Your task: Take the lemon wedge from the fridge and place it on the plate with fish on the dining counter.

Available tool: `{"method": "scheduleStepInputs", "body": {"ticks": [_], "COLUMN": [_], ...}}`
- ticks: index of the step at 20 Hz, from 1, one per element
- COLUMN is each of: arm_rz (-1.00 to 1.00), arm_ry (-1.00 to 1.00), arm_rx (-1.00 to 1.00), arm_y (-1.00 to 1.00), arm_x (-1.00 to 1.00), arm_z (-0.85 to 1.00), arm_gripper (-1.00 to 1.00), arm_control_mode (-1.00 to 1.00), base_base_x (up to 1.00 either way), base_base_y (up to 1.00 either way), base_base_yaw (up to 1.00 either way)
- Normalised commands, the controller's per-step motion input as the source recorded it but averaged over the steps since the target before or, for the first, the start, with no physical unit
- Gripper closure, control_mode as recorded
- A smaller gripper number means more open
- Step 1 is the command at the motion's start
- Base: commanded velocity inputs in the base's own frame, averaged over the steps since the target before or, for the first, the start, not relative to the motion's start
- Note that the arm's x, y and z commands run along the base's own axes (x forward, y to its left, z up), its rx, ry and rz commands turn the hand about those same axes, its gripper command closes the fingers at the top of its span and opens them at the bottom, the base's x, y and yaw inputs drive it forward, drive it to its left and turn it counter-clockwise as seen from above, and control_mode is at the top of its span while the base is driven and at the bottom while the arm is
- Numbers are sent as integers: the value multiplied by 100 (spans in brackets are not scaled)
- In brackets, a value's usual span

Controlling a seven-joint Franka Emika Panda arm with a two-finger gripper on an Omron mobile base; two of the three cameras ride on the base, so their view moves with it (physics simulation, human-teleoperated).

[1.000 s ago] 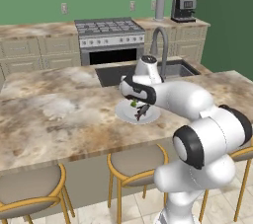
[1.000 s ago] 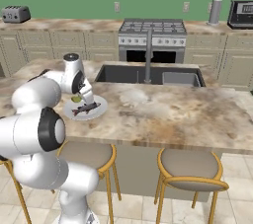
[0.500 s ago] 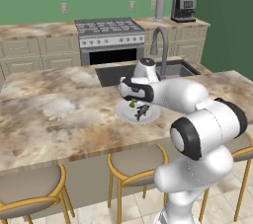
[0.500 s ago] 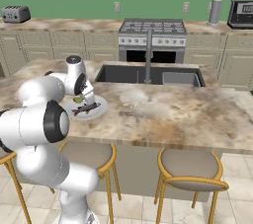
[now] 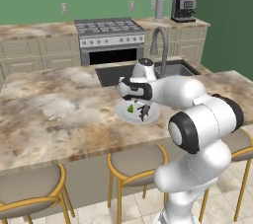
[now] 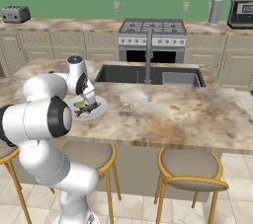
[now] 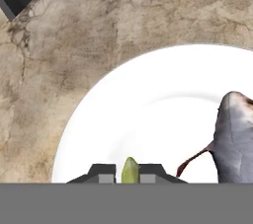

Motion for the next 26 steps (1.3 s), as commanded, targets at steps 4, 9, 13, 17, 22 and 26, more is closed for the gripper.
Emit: {"method": "scheduleStepInputs", "body": {"ticks": [4, 9, 13, 17, 22, 26], "arm_rz": [0, 0, 0, 0, 0, 0], "arm_ry": [0, -2, -4, 0, -5, -2], "arm_rx": [0, 1, 3, 1, 0, -1], "arm_y": [0, 0, -11, -38, -45, -50], "arm_x": [0, -34, -100, -100, -100, -100], "arm_z": [7, 85, 98, 71, 17, -26], "arm_gripper": [-100, -100, -100, -100, -100, -100], "arm_control_mode": [-100, -100, -100, -100, -100, -100], "base_base_x": [0, 0, 0, 0, 0, 0], "base_base_y": [0, 0, 0, 0, 0, 0], "base_base_yaw": [0, 0, 0, 0, 0, 0]}}
